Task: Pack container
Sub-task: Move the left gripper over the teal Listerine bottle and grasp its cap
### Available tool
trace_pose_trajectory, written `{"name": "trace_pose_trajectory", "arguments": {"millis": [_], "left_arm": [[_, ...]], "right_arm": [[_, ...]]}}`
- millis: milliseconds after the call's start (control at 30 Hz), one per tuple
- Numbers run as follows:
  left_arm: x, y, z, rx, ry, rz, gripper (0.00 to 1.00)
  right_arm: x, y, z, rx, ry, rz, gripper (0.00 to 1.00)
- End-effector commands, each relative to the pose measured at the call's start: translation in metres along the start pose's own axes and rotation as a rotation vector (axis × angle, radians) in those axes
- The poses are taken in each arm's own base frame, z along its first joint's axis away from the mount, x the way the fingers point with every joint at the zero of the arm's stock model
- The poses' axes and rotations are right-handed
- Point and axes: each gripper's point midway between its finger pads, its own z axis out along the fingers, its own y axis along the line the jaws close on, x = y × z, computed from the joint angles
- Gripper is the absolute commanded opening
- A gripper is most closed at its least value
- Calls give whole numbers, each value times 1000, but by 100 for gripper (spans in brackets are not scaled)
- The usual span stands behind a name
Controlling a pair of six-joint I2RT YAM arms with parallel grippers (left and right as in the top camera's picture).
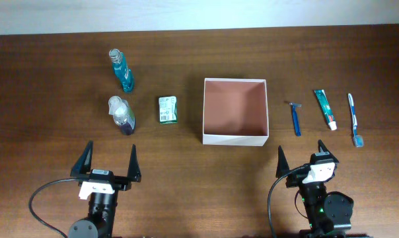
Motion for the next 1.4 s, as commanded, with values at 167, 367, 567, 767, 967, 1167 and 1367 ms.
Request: {"name": "trace_pose_trajectory", "arguments": {"millis": [167, 367, 567, 767, 967, 1167, 1367], "left_arm": [[-53, 1, 9, 21, 74, 86, 99], [-102, 12, 53, 27, 318, 78, 99], [-129, -20, 108, 291, 526, 0, 99], [-115, -14, 163, 253, 631, -171, 99], [-47, 31, 203, -17, 960, -152, 99], [0, 52, 242, -116, 1108, -62, 99], [47, 54, 275, -97, 1153, -34, 99]], "right_arm": [[3, -4, 0, 17, 1, -6, 99], [3, -4, 0, 17, 1, -6, 99], [3, -4, 0, 17, 1, -6, 99], [3, -4, 0, 17, 1, -6, 99], [3, -4, 0, 17, 2, -6, 99], [3, -4, 0, 17, 1, -6, 99], [3, -4, 0, 17, 2, -6, 99]]}}
